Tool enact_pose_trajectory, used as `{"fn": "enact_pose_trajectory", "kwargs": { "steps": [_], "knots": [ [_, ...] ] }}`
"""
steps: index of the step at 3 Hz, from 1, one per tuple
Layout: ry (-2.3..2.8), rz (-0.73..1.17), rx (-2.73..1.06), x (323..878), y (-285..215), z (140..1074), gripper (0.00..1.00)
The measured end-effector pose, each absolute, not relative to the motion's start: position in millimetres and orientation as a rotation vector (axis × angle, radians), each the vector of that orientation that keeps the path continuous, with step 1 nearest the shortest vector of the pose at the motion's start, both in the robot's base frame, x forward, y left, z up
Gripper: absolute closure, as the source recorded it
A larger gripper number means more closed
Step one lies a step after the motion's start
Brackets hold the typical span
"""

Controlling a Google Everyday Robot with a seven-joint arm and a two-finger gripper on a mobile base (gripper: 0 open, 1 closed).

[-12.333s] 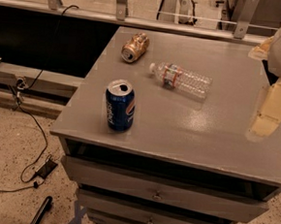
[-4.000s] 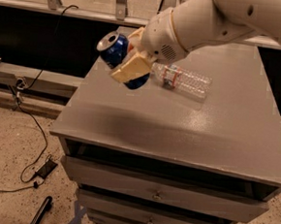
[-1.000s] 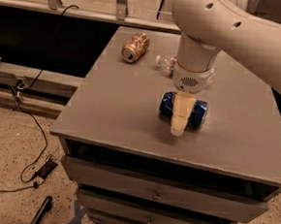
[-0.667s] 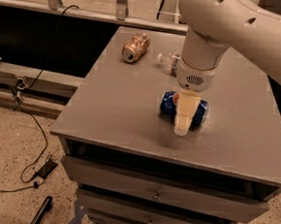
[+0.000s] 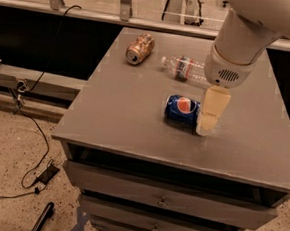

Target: Knock pepsi can over

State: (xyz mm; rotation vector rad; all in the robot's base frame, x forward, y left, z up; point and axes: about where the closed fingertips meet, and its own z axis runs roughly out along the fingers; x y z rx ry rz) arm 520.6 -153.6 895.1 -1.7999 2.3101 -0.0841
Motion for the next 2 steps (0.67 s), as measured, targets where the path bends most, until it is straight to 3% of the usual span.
{"fn": "enact_pose_trajectory", "kwargs": {
  "steps": [1,2],
  "knots": [
    [2.315,0.038,-1.643,518.8,-186.5,894.9,0.0],
    [2.315,0.038,-1.643,518.8,-186.5,894.9,0.0]
  ]
}}
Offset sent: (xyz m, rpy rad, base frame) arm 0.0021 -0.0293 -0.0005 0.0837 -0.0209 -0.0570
